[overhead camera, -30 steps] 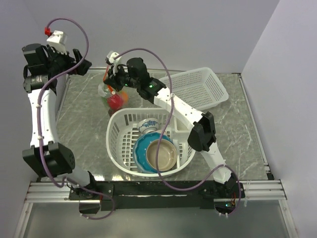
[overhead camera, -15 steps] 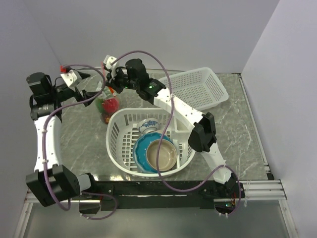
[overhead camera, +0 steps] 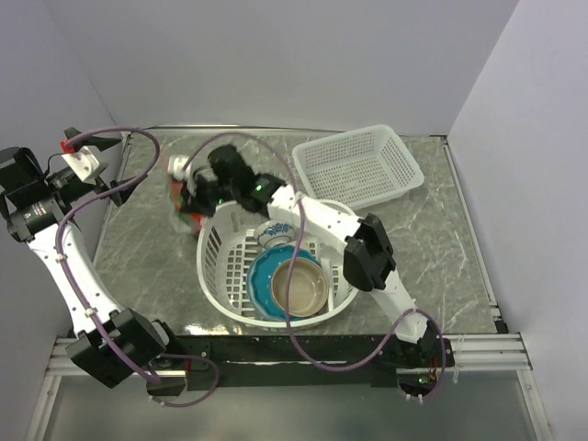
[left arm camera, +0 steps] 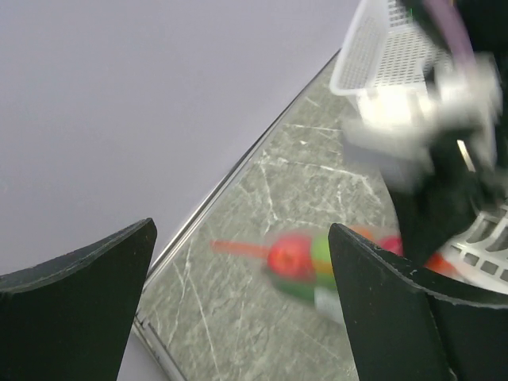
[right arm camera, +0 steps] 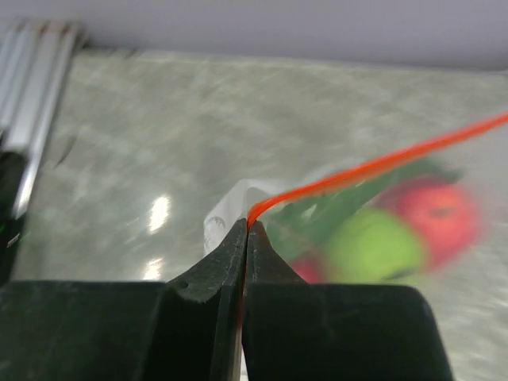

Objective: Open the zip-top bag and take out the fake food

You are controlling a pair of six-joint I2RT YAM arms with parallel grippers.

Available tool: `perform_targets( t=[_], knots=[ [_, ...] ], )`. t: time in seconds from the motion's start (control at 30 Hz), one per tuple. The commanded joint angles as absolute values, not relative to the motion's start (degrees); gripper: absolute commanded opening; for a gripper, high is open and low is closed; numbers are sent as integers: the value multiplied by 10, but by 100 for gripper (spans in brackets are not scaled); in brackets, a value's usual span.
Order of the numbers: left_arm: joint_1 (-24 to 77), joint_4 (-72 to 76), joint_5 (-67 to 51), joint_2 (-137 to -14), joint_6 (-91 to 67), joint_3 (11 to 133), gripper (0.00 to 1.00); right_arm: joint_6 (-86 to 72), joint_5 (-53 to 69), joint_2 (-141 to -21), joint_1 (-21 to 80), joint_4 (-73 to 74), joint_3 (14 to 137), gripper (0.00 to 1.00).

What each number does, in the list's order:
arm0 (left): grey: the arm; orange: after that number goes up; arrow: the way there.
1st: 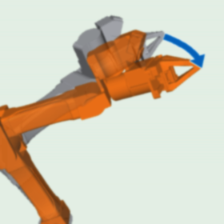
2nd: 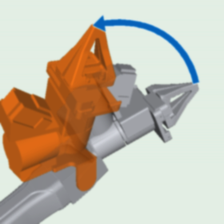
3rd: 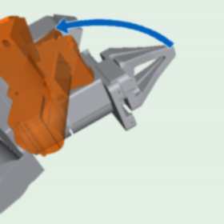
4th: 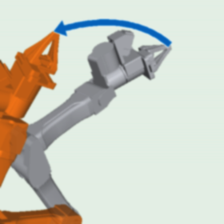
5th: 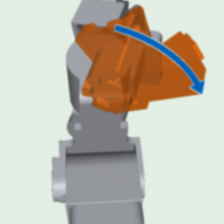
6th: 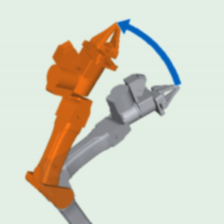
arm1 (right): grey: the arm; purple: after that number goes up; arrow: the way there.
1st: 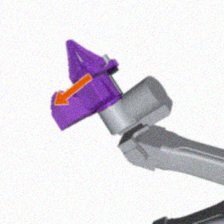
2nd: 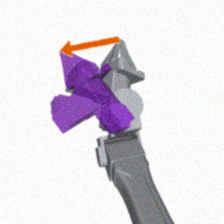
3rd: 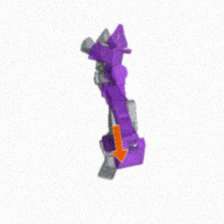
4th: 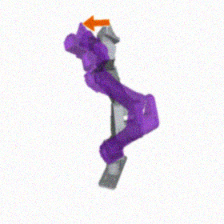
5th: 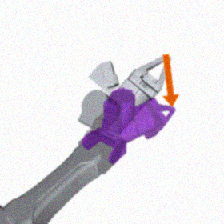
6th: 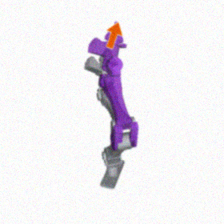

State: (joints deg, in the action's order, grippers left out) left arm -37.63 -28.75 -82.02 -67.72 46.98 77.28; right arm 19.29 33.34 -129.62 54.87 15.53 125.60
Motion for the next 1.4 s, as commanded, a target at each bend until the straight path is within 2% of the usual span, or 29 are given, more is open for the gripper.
perform_targets(
  t=[0.0, 0.27, 0.37, 0.6, 0.77, 0.87, 1.23, 1.37],
  knots=[
    [-350, -416, -855, -680, 601, 809, 97, 252, 349, -1232, 597, 182, 1202, 0],
    [-330, -664, -794, -692, 966, 795, 97, 304, 246, -1172, 605, 224, 1142, 0],
    [-330, -787, -760, -706, 1039, 807, 97, 308, 219, -1140, 591, 194, 1108, 0],
    [-320, -789, -805, -705, 907, 846, 97, 266, 224, -1152, 544, 140, 1126, 0],
    [-209, -789, -718, -692, 932, 817, 98, 250, 246, -1166, 545, 109, 1132, 0],
    [-181, -788, -668, -695, 974, 798, 99, 257, 247, -1166, 550, 113, 1130, 0],
    [-178, -779, -566, -769, 1049, 828, 99, 237, 249, -1128, 566, 76, 1070, 0],
    [-178, -769, -571, -789, 1048, 829, 99, 235, 248, -1096, 584, 55, 1029, 0]
  ],
)
